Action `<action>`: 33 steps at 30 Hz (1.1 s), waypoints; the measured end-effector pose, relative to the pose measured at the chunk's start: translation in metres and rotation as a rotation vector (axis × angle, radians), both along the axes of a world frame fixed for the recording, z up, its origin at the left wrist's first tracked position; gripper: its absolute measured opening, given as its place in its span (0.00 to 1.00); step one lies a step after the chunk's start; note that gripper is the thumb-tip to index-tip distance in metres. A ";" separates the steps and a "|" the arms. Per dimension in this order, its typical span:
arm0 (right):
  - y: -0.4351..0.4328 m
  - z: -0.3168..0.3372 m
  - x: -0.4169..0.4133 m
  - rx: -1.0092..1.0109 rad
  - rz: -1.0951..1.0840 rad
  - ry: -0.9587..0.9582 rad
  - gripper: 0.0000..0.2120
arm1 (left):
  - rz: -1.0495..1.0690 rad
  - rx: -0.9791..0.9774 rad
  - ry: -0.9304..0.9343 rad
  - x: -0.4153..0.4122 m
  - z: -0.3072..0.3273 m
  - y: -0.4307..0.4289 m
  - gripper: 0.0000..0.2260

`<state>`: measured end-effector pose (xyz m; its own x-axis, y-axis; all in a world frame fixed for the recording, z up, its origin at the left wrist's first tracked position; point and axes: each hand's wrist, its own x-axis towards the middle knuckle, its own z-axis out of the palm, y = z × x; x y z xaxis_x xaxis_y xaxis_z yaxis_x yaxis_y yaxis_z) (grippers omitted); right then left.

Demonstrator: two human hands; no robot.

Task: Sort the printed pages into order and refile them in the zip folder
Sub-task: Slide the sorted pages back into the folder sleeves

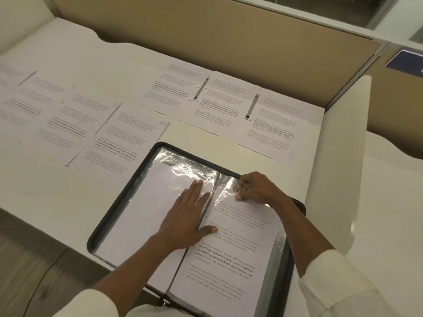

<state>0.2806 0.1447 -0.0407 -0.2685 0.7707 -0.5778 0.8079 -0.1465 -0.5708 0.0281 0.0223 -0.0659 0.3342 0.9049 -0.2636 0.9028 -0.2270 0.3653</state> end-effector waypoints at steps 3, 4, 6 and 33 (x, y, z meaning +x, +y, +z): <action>-0.001 0.002 0.000 -0.026 -0.030 0.042 0.14 | 0.000 0.016 -0.028 -0.002 -0.004 0.000 0.48; -0.001 0.004 0.000 -0.043 -0.046 0.049 0.15 | 0.001 0.017 -0.038 -0.002 -0.005 -0.001 0.48; -0.002 0.007 -0.001 -0.079 -0.040 0.054 0.16 | 0.011 0.015 -0.062 -0.003 -0.007 -0.002 0.48; -0.028 0.082 0.038 0.081 -0.069 -0.418 0.22 | 0.011 0.049 -0.177 -0.004 -0.018 -0.007 0.48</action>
<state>0.3183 0.1163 0.0408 0.0300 0.8262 -0.5626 0.9620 -0.1767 -0.2082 0.0241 0.0156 -0.0844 0.3611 0.9192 -0.1569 0.8279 -0.2386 0.5075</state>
